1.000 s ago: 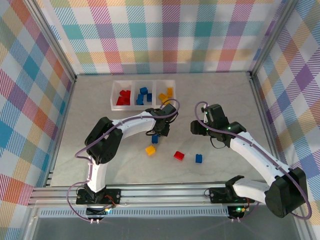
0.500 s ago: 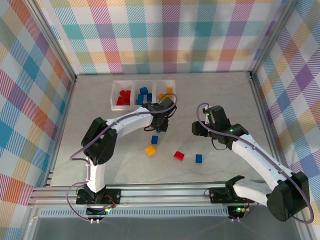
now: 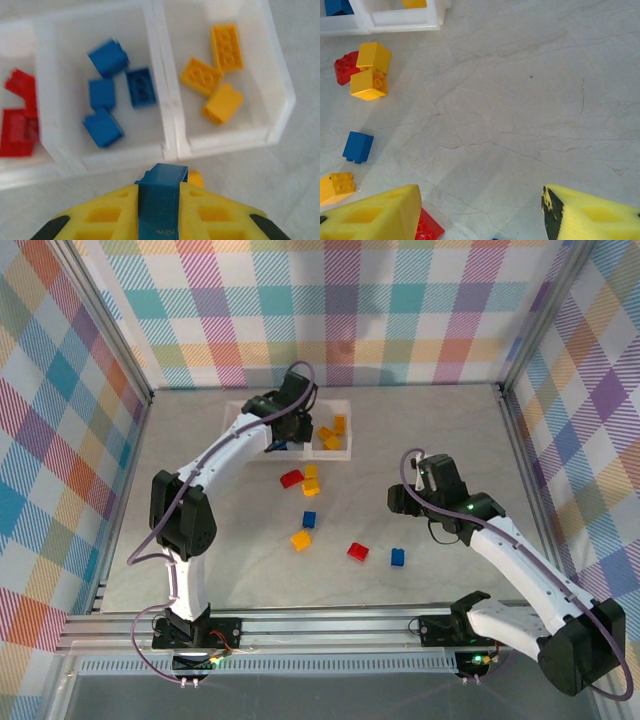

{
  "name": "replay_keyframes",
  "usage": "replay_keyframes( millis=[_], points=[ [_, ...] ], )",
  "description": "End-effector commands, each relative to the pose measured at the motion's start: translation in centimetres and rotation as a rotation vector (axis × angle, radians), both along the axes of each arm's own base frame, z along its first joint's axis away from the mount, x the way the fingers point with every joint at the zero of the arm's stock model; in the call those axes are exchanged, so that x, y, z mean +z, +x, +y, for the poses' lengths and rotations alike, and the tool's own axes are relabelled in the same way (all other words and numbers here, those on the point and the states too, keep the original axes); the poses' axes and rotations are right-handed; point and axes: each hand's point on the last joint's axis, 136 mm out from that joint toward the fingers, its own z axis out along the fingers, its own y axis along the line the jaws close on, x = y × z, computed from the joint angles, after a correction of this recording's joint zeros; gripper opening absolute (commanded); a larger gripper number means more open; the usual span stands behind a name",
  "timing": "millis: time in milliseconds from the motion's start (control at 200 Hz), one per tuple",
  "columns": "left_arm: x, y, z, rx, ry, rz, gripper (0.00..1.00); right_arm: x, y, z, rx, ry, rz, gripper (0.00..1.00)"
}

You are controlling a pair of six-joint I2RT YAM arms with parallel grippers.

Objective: Sort the legos into containers by color

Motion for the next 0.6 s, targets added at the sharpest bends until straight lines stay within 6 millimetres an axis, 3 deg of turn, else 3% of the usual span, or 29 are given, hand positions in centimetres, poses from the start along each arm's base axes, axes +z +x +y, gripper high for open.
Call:
replay_keyframes(
  millis=[0, 215, 285, 395, 595],
  points=[
    [-0.9, 3.5, 1.6, 0.012, 0.028, -0.027, 0.22, 0.5, -0.7, -0.5, -0.005, 0.001, -0.006, 0.65],
    [-1.5, 8.4, 3.4, 0.074, 0.003, -0.065, 0.24, 0.3, -1.6, -0.9, -0.002, -0.005, 0.011, 0.65],
    [-1.6, 9.2, 3.5, 0.084, -0.002, -0.069, 0.32, 0.3, -1.8, -1.1, -0.003, -0.009, 0.017, 0.65],
    [-1.4, 9.9, 3.9, 0.100, 0.005, -0.080, 0.42, 0.1, -2.1, -1.3, -0.010, -0.009, 0.028, 0.65],
    [-0.3, 9.0, 4.5, 0.112, -0.001, -0.078, 0.45, -2.0, -2.8, -1.6, -0.036, -0.021, 0.092, 0.65]
  ],
)
